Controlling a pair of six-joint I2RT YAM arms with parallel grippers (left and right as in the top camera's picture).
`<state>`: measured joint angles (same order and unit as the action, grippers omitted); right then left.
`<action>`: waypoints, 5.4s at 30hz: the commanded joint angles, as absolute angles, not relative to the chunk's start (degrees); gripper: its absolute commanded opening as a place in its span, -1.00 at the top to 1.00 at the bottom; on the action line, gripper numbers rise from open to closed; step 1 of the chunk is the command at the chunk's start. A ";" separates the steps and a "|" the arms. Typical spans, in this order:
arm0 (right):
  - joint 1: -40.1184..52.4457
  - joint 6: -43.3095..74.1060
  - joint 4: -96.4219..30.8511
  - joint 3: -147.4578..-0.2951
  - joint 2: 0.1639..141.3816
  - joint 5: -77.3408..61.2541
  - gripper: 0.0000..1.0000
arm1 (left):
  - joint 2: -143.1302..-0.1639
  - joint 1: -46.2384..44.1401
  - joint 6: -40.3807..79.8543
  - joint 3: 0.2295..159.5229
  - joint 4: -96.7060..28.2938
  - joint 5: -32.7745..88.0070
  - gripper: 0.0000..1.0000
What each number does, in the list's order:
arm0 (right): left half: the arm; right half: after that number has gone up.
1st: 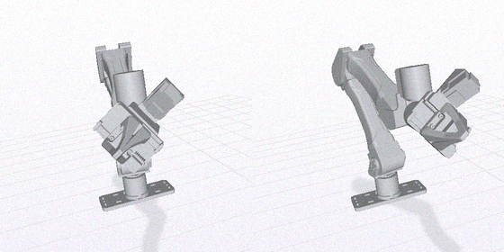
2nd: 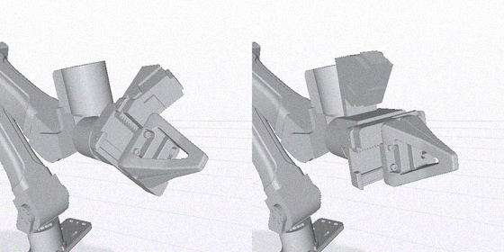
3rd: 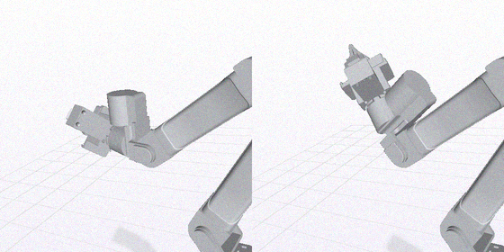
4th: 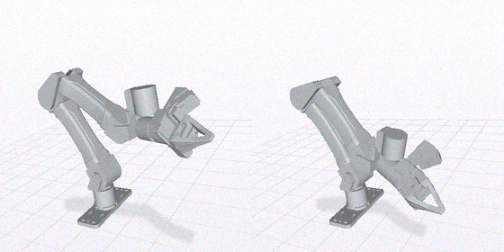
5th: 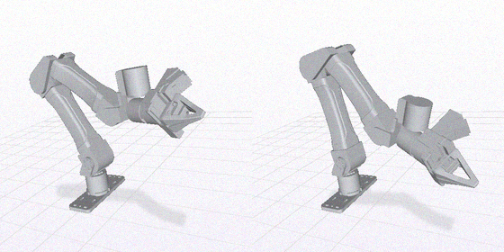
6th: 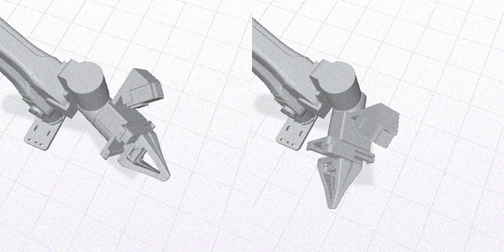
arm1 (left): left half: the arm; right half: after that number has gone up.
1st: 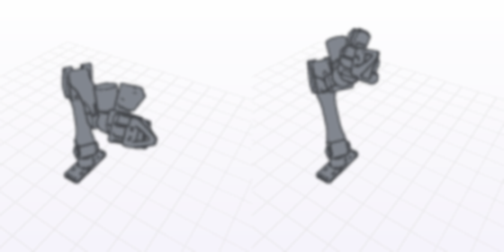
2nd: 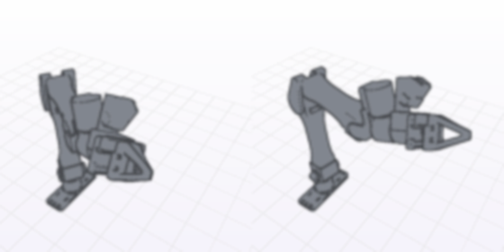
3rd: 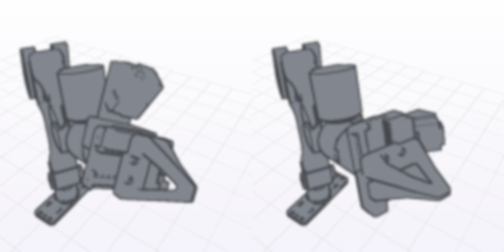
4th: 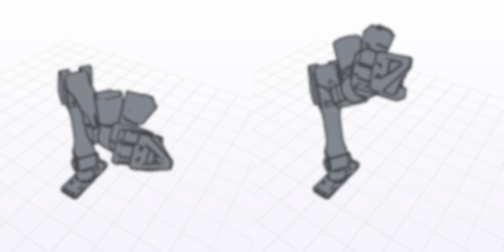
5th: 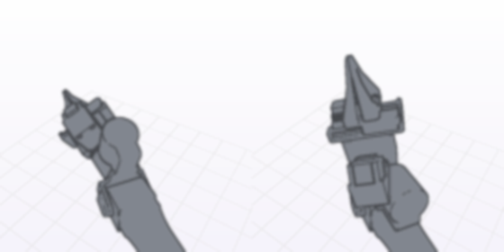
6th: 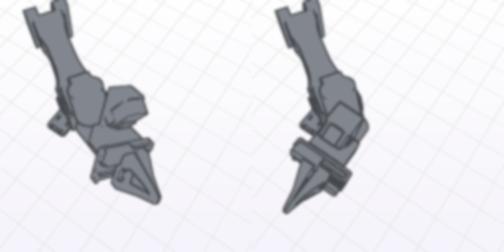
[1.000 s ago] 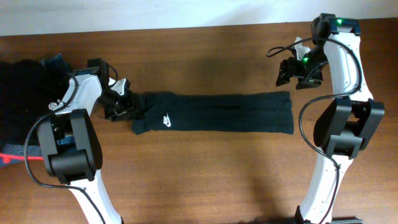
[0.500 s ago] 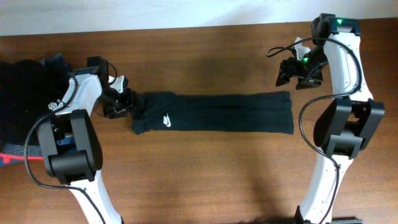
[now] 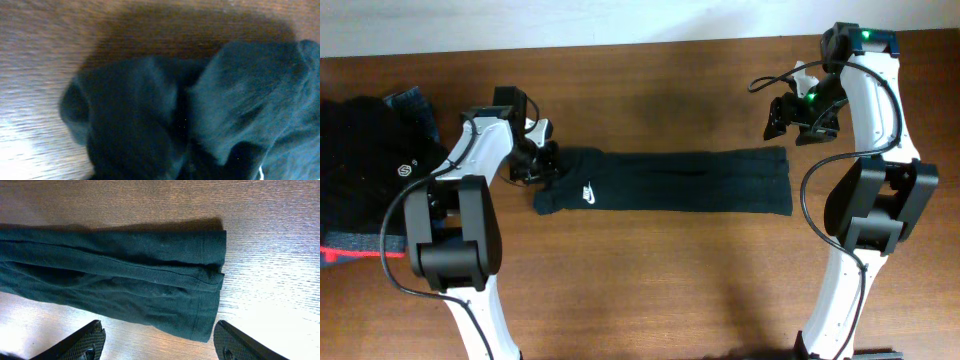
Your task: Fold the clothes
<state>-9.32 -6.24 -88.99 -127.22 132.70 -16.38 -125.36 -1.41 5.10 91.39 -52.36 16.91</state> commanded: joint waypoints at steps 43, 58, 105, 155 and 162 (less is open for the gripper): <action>-9.39 -6.81 -92.25 -128.05 131.50 -15.88 -0.49 | -116.36 -13.17 5.63 103.88 -67.07 -10.13 1.00; -9.37 -6.83 -93.47 -128.05 131.50 -15.88 -0.49 | -119.98 -22.92 6.87 103.44 -64.58 -6.22 0.75; -5.21 -11.07 -77.95 -104.36 131.66 -34.52 -0.67 | -123.17 -14.63 6.85 105.95 -58.67 -0.78 0.66; 2.94 18.74 -61.41 -95.04 131.66 -28.58 -0.14 | -123.17 -13.28 6.83 105.95 -60.95 -0.80 0.65; 2.94 20.47 -59.92 -95.04 131.66 -28.18 0.29 | -123.15 -13.28 6.83 105.95 -60.95 -0.80 0.65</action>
<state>2.61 19.49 -61.25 -96.29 130.76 -32.82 -122.37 -13.17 6.72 105.23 -60.84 -1.23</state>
